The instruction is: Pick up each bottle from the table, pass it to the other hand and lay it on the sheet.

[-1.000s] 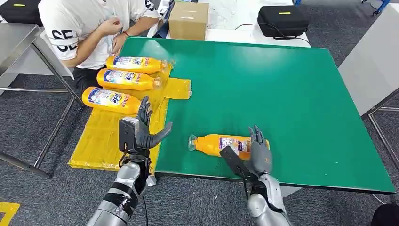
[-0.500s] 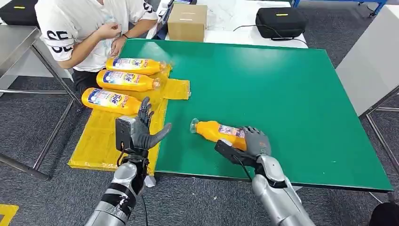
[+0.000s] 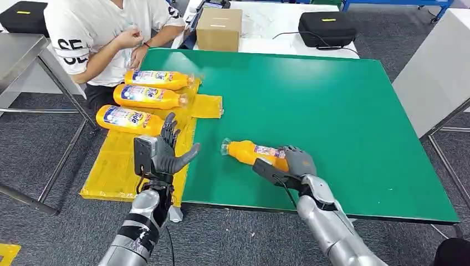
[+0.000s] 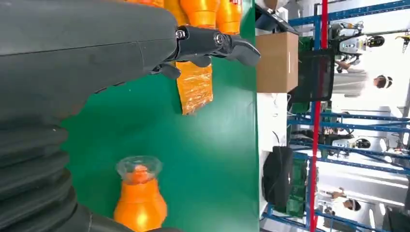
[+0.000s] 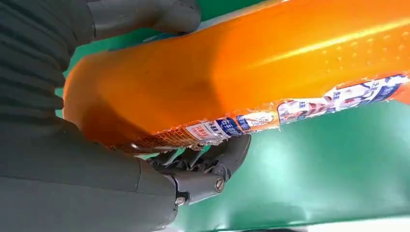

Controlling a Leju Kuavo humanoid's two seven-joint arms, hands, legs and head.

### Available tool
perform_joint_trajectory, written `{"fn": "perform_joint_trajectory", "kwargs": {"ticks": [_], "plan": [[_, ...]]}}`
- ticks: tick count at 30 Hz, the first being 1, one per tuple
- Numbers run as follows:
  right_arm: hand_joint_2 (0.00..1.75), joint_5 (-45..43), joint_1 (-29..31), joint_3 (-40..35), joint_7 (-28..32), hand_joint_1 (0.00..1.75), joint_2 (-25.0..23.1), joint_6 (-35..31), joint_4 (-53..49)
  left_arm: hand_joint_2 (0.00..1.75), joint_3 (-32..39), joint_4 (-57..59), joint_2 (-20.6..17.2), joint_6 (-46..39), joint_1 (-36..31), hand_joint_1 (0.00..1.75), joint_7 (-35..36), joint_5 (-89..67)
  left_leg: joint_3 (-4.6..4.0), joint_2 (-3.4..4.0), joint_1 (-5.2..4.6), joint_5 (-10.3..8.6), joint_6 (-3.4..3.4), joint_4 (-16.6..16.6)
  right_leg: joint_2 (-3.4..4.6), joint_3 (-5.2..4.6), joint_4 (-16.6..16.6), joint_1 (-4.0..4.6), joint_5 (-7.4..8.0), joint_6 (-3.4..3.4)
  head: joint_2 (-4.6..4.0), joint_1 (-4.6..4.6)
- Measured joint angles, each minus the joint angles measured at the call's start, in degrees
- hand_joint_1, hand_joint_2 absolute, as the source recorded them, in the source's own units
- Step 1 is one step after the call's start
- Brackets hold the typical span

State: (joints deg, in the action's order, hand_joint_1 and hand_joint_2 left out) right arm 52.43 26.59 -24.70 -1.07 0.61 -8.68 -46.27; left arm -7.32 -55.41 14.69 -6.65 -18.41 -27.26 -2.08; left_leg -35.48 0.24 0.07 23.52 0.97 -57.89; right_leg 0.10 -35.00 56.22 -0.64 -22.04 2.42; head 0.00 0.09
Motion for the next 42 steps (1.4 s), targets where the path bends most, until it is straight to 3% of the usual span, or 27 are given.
{"fn": "perform_joint_trajectory", "kwargs": {"ticks": [6,12,37,42], "plan": [[1.75,-9.9,-5.5,0.5,5.9,1.75,-4.9,-9.9,-8.3,1.75,-0.7,1.2,0.0,-2.2,-1.1,0.0,0.8,-2.8,-0.43,-0.13,0.02,-0.07,-0.02,0.0,-0.06,-0.38,0.1,0.01,-0.01,-0.01,0.0,0.0],[1.75,-15.1,-7.0,0.5,9.8,1.75,-9.3,-15.9,-13.2,1.75,-2.6,2.8,0.0,-2.0,-2.9,0.0,1.2,-3.1,-0.78,-0.13,0.01,-0.07,-0.02,0.0,-0.07,-0.71,0.1,0.0,-0.03,-0.02,0.0,0.0],[1.75,-19.0,-4.8,-0.3,13.4,1.75,-13.8,-14.9,-11.0,1.75,-6.4,4.1,0.2,3.6,-4.5,0.0,2.7,0.9,-0.95,-0.16,0.0,-0.07,-0.01,0.0,-0.13,-0.85,0.0,-0.01,-0.03,-0.02,0.0,0.0],[1.75,-20.0,-2.0,-3.0,15.8,1.75,-17.1,-13.5,-4.4,1.75,-7.5,4.1,0.5,4.4,-5.1,0.0,3.1,3.3,-0.98,-0.15,0.0,-0.06,-0.02,0.0,-0.13,-0.9,0.0,0.0,-0.03,-0.02,0.0,0.02]]}}
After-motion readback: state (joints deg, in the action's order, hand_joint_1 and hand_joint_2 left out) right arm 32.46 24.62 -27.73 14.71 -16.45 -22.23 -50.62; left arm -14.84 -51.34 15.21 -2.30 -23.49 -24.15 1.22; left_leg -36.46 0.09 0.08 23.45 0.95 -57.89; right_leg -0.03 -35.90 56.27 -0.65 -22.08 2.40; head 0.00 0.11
